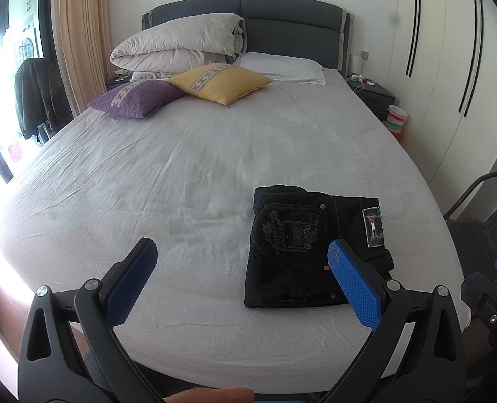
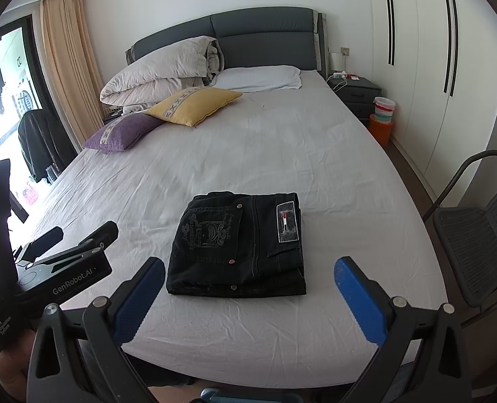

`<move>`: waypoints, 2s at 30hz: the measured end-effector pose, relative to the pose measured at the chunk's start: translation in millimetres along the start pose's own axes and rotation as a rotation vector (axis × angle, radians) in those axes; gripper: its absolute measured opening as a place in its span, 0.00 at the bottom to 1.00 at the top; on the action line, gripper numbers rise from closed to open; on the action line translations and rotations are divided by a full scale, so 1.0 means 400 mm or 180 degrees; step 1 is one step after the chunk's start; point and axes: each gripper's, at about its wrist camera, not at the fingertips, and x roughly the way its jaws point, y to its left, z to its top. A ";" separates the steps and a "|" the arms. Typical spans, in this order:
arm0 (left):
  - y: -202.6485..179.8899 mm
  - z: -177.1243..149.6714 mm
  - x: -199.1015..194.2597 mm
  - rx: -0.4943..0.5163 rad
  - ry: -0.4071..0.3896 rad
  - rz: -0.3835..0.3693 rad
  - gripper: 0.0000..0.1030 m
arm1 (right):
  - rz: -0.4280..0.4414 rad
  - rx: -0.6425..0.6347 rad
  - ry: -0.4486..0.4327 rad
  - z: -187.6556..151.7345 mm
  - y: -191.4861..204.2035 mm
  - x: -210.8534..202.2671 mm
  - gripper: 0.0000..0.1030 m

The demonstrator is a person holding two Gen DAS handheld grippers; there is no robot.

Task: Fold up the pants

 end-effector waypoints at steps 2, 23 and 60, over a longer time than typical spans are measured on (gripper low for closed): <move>0.000 0.000 0.000 -0.0005 0.0001 -0.0003 1.00 | -0.0001 -0.0001 0.0005 0.001 -0.001 0.000 1.00; 0.005 -0.011 0.001 -0.0001 0.0009 -0.0006 1.00 | 0.0015 -0.0002 0.0033 -0.010 0.001 -0.006 1.00; 0.014 -0.030 0.000 -0.0004 0.0029 -0.0026 1.00 | -0.0005 -0.0017 0.0101 -0.045 -0.005 -0.004 1.00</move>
